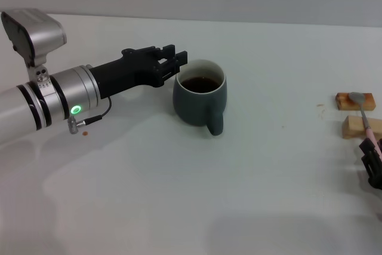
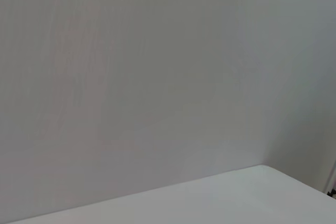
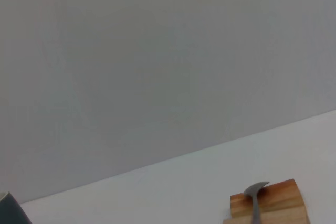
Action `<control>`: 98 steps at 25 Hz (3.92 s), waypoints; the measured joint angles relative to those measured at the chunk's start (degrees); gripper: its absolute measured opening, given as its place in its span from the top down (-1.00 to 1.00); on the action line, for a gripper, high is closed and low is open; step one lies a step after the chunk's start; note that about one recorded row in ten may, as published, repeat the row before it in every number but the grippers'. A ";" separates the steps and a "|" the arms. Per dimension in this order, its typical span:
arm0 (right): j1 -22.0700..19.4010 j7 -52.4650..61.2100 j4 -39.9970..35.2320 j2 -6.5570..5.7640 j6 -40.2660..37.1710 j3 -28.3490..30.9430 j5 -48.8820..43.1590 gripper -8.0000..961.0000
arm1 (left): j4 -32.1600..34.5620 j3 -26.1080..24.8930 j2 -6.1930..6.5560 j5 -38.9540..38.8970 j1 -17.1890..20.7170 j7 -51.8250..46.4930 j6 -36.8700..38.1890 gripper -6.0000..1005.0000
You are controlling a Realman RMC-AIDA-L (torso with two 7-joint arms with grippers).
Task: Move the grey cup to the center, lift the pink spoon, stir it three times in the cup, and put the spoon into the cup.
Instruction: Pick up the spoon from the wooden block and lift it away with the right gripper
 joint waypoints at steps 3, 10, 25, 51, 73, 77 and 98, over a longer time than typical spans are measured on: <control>-0.07 0.00 -0.02 0.00 0.01 0.33 0.01 0.38 | -0.03 -0.13 0.00 -0.02 -0.02 -0.08 0.32 0.30; -0.42 0.00 0.00 0.00 -0.14 1.02 0.12 0.39 | 0.00 -0.04 0.00 -0.07 -0.09 -0.11 0.17 0.30; -0.30 -0.15 0.01 -0.01 0.19 1.35 0.17 0.41 | 0.01 -0.21 -0.19 -0.16 -0.09 -0.11 -0.02 0.30; 0.04 -0.45 0.00 0.09 0.83 1.11 0.02 0.54 | 0.00 -0.22 -0.56 -0.12 0.00 -0.11 -0.01 0.30; 0.36 -0.48 -0.09 0.09 1.44 1.37 -0.28 0.57 | 0.09 -0.31 -0.80 -0.18 -0.01 -0.02 -0.10 0.30; 0.53 -0.48 -0.09 0.09 1.82 1.37 -0.27 0.58 | 0.09 -0.30 -0.80 -0.18 -0.05 -0.02 -0.10 0.30; 0.84 -0.48 -0.17 0.08 1.89 1.37 -0.17 0.70 | 0.09 -0.31 -0.88 -0.17 -0.01 0.17 -0.57 0.30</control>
